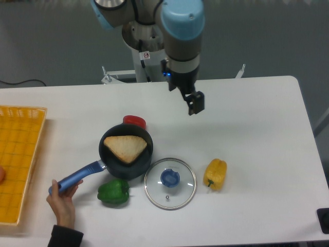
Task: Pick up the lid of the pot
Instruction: 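Move the gripper down over the glass lid's blue knob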
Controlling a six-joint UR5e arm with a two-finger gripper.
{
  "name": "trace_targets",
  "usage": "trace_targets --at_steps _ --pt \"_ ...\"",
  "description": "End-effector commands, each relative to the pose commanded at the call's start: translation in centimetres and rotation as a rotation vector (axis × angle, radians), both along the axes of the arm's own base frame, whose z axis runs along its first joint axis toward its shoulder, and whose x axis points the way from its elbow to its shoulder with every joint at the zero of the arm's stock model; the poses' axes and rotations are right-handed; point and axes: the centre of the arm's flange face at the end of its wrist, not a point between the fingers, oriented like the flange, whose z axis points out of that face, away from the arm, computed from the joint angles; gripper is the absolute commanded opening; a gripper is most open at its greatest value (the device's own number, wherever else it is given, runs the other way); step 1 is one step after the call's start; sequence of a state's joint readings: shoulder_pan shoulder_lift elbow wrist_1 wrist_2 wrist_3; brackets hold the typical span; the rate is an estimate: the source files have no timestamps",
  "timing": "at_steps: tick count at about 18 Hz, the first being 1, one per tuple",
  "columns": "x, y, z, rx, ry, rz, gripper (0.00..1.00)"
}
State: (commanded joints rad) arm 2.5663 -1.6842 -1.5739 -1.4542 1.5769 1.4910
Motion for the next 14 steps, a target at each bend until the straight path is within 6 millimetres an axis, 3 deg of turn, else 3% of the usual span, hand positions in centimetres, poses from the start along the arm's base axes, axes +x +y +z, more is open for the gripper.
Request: trace_targets --at_steps 3,10,14 --pt "-1.4 -0.2 -1.5 -0.014 -0.013 -0.006 1.0" --pt "-2.9 -0.8 -1.9 0.008 -0.016 0.026 1.0" --pt "-4.2 -2.2 -2.7 0.035 -0.021 0.072 1.0"
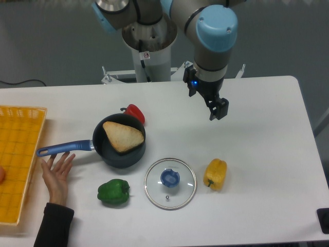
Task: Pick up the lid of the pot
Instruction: 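Move the gripper down over the glass lid's blue knob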
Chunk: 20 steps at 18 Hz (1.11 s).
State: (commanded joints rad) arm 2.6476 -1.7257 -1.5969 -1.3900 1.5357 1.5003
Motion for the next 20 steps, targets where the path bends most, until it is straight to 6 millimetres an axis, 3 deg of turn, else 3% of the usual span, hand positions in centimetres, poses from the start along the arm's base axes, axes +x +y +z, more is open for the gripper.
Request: trace_targets --at_steps 7,11,20 --pt "-0.9 2.5 -2.6 0.125 -0.025 0.184 1.0" --pt "-0.1 6.8 -4.6 0.16 0.003 0.417 1.0" --pt "1.5 12.2 -9.7 0.149 -0.014 0.487 1.0"
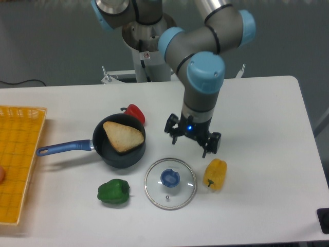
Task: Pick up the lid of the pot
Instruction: 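Move the gripper down over the glass lid's blue knob, then close the gripper on the blue knob of the glass lid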
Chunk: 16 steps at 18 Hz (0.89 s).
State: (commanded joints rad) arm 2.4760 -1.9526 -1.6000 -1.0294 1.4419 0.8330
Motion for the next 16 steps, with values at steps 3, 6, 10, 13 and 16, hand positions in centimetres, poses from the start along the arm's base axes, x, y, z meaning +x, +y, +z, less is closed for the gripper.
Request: trace_targets --at_steps 3,6,10,13,16 --pt "1.1 1.9 -4.2 -0.1 0.007 -0.054 1.0" --pt "0.9 3.0 -4.6 -0.119 0.026 -0.073 1.0" --pt "0.5 3.4 -5.0 -0.123 0.031 -0.111 1.0" --pt "0.5 3.6 -5.7 -0.13 0.023 -0.114 1.0" --pt "0.7 4.0 -7.1 -0.143 0.012 -0.119 1.0"
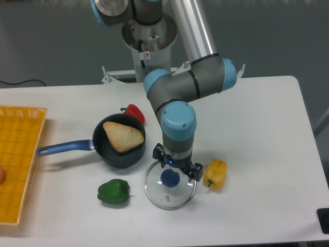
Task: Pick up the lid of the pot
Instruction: 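Close the gripper on the blue knob of the glass lid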
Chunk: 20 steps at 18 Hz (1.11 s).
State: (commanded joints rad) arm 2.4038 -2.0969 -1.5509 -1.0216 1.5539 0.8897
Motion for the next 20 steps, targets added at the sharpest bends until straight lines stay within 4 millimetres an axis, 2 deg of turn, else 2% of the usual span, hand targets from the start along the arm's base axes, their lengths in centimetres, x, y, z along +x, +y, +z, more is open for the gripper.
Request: trace_targets --at_steps 7,20 --pt "0.6 0.8 -1.9 -0.007 -0.008 -0.005 1.0" --pt "0.8 1.0 -3.3 -0.013 -0.008 -0.006 1.0"
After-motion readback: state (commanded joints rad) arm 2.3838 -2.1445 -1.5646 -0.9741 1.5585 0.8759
